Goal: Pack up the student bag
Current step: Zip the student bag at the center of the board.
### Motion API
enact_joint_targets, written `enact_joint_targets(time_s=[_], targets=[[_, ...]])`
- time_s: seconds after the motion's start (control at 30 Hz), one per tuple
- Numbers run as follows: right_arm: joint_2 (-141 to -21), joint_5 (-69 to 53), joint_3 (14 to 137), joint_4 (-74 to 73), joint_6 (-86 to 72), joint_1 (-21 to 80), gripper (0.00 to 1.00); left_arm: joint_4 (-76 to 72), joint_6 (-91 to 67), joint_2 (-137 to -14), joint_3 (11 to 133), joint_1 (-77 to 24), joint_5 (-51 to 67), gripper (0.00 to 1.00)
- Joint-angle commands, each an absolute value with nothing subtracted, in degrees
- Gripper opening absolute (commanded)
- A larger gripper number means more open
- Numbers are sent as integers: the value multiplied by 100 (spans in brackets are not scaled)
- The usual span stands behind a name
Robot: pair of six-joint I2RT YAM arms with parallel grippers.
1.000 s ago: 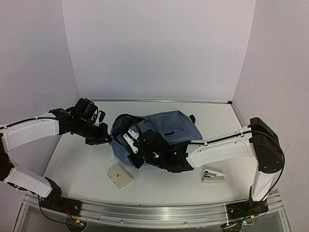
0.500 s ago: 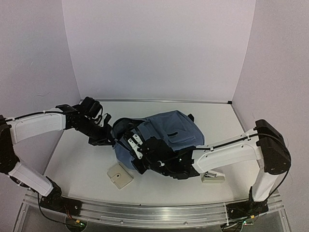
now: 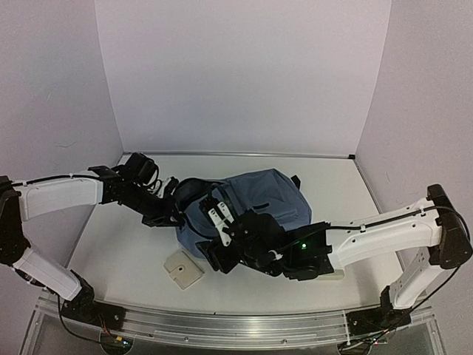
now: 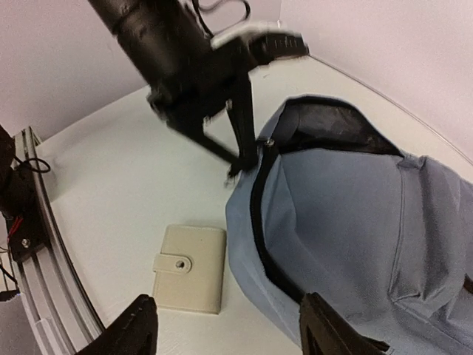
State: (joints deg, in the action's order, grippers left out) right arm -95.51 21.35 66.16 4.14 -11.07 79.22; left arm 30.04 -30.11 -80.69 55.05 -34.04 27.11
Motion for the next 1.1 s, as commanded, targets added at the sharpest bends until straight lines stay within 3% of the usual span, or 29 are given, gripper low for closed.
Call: enact_joint_targets(time_s=[0.0,0.13,0.23,0.5,0.7,0.9,1.07], targets=[[-9349,2202,6863,437,-1455,7884,78,2246,-3436,-8092,5113,-3933,3265,0],[-9691,2187,6688,597,-1396,7880,90,1794,-3690,-7945,4893,-4024,3577,0],[-9784,2617,6546,595,-1861,7779,91,2246,-3602,-7827,5103,-4031,3103,0],[-9102,4004,6204,-431,-5002,7631,98,2824,-3753,-7824,5463,-4025,2054,0],[-8613,3559,5477,-756,-6790,7445,98,3418,-3623,-7893,5840,-4017,1283,0],[-8537,3207,5041,-759,-7464,7147,98,3413,-3538,-7924,5865,-4017,1350,0],[-8717,2840,4822,-307,-7163,6673,87,3252,-3335,-7902,5767,-4016,1637,0]])
